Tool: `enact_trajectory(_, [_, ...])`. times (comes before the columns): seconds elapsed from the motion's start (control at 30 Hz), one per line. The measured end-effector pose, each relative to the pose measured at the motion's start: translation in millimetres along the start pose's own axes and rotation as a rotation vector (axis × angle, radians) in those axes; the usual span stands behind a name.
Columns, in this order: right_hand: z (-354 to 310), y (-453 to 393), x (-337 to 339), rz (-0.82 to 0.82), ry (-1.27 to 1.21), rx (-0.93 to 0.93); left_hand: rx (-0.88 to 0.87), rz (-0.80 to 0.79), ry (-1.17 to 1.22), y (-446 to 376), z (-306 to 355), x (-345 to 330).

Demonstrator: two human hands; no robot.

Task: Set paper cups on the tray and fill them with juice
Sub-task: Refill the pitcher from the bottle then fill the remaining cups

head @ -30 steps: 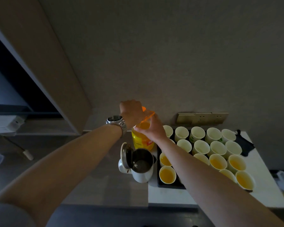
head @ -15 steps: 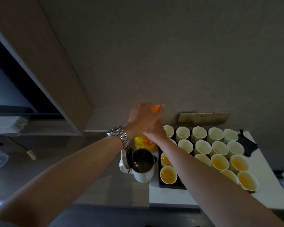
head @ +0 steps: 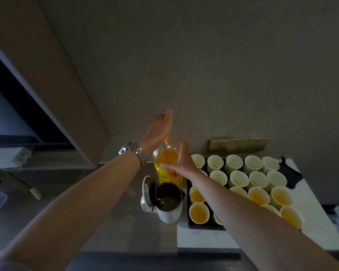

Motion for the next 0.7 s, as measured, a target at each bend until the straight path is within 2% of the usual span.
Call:
enact_trajectory(0.1, [0, 1, 0, -0.006, -0.034, -0.002, -0.062, 0.05, -0.001, -3, 24, 13])
enact_trajectory(0.23, [-12, 3, 3, 0.099, -0.177, 0.007, -0.126, 0.135, 0.077, -4, 65, 35])
enact_trajectory(0.5, [-23, 22, 15, 0.23, -0.356, 0.21, -0.233, 0.234, 0.264, 13, 140, 64])
enact_trajectory(0.6, [-20, 35, 23, 0.266, -0.34, 0.237, -0.239, 0.216, 0.288, 24, 148, 61])
enact_trajectory(0.7, [-10, 45, 40, 0.229, -0.275, 0.254, -0.241, 0.177, 0.315, 33, 150, 57])
Point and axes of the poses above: each hand's wrist, its own y-axis away from the middle knuckle, its own x-axis out of the back of the hand, z = x × y, the point moved 2 cm from there along -y, towards the middle knuckle, and after that the axes turned 12 degrees about -x, right-handed, at the moved point
